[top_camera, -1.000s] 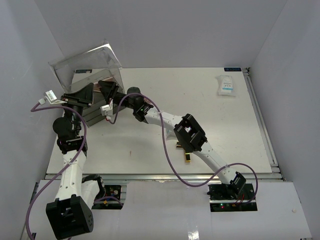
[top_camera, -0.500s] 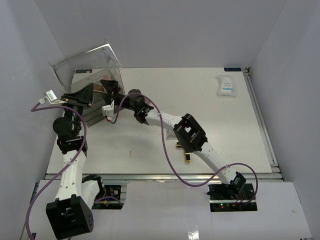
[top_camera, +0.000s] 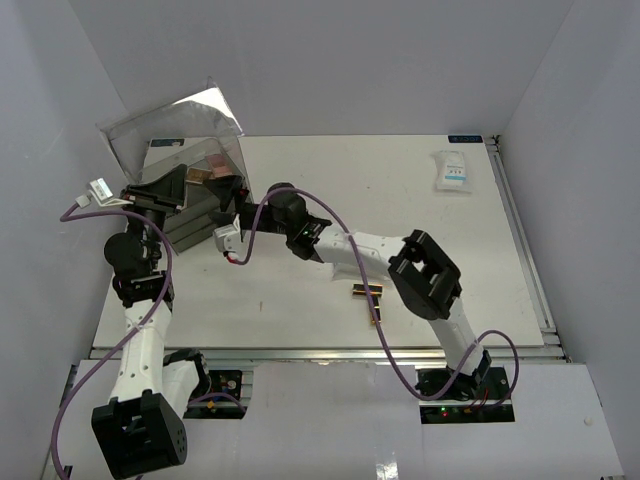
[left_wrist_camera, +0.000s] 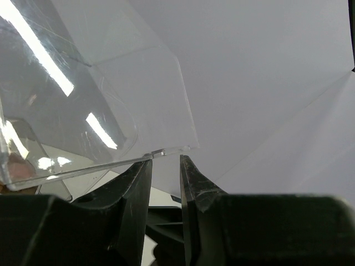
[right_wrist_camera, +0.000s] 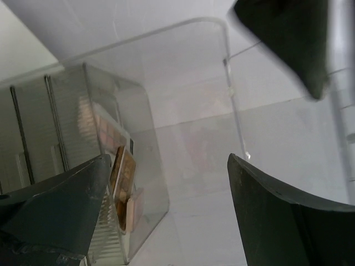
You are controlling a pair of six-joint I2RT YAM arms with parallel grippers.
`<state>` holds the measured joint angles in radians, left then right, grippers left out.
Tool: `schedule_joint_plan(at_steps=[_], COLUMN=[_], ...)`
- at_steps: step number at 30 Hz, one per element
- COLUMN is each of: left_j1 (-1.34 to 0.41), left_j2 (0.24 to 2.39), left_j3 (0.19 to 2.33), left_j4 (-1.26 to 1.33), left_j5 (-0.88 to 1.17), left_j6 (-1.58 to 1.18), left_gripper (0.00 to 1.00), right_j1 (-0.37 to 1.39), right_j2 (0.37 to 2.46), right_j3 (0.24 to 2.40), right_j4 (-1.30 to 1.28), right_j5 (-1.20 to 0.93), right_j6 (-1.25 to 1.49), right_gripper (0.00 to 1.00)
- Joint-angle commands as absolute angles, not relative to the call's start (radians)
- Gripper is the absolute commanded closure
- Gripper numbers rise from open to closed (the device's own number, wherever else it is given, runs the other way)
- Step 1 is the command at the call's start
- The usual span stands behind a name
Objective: Organize the makeup
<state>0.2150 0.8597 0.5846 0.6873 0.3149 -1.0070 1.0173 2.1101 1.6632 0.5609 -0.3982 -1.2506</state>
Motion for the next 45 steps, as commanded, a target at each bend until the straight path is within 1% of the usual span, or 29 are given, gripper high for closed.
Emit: schedule_joint_plan(at_steps=[1, 2, 4, 6, 9, 10, 11, 13, 15, 17, 18, 19, 20, 22, 24, 26, 29, 39, 45], left_j1=[0.218, 0.218, 0.218, 0.218, 0.218, 0.218, 0.218, 0.218, 0.218, 0.219, 0.218, 0.219, 0.218, 0.218, 0.218, 0.218, 0.219, 0.218, 0.218], left_j2=[0.825, 0.825, 0.824, 0.824, 0.824, 0.824, 0.822, 0.823, 0.822, 0.822, 0.822, 0.820, 0.818, 0.815, 0.810, 0.808, 0.812, 0.811, 0.815], left_j3=[0.616, 0.614, 0.614, 0.614, 0.614, 0.611, 0.609, 0.606, 0.604, 0.604, 0.604, 0.603, 0.604, 0.604, 0.604, 0.602, 0.597, 0.591, 0.587], left_j4=[0.717, 0.719, 0.722, 0.723, 0.727, 0.728, 0.731, 0.734, 0.736, 0.735, 0.735, 0.735, 0.734, 0.728, 0.722, 0.720, 0.723, 0.718, 0.717], left_j5=[0.328, 0.327, 0.327, 0.327, 0.325, 0.325, 0.325, 0.325, 0.324, 0.323, 0.322, 0.322, 0.322, 0.322, 0.320, 0.318, 0.315, 0.316, 0.318], left_j6=[-1.009, -1.011, -1.011, -1.011, -1.015, -1.017, -1.020, -1.024, -1.025, -1.026, -1.028, -1.029, -1.030, -1.028, -1.024, -1.019, -1.019, -1.011, -1.001], left_gripper=[0.63, 0.63, 0.63, 0.63, 0.62, 0.63, 0.62, 0.63, 0.62, 0.62, 0.62, 0.62, 0.62, 0.62, 0.62, 0.62, 0.63, 0.63, 0.62], right_j1=[1.000, 0.988, 0.963, 0.912, 0.830, 0.779, 0.745, 0.663, 0.609, 0.586, 0.585, 0.586, 0.588, 0.598, 0.618, 0.641, 0.671, 0.683, 0.683], right_j2=[1.976, 1.958, 1.942, 1.918, 1.887, 1.888, 1.891, 1.898, 1.926, 2.002, 2.042, 2.102, 2.175, 2.284, 2.352, 2.372, 2.435, 2.536, 2.556], right_j3=[1.782, 1.806, 1.820, 1.791, 1.703, 1.686, 1.657, 1.617, 1.591, 1.650, 1.700, 1.780, 1.887, 2.057, 2.135, 2.135, 2.201, 2.238, 2.246], right_j4=[0.015, -0.137, -0.312, -0.412, -0.423, -0.416, -0.402, -0.305, -0.204, -0.204, -0.226, -0.256, -0.281, -0.341, -0.364, -0.329, -0.349, -0.279, -0.272], right_j5=[-0.487, -0.551, -0.612, -0.653, -0.695, -0.711, -0.721, -0.727, -0.689, -0.599, -0.553, -0.482, -0.400, -0.281, -0.199, -0.113, -0.038, -0.018, -0.024], right_j6=[-1.053, -1.027, -1.017, -0.961, -0.849, -0.812, -0.736, -0.632, -0.423, -0.343, -0.305, -0.255, -0.185, -0.099, -0.085, -0.044, -0.009, -0.046, -0.060], right_gripper=[0.04, 0.09, 0.10, 0.10, 0.10, 0.10, 0.11, 0.11, 0.07, 0.05, 0.02, 0.07, 0.09, 0.10, 0.10, 0.10, 0.10, 0.10, 0.10])
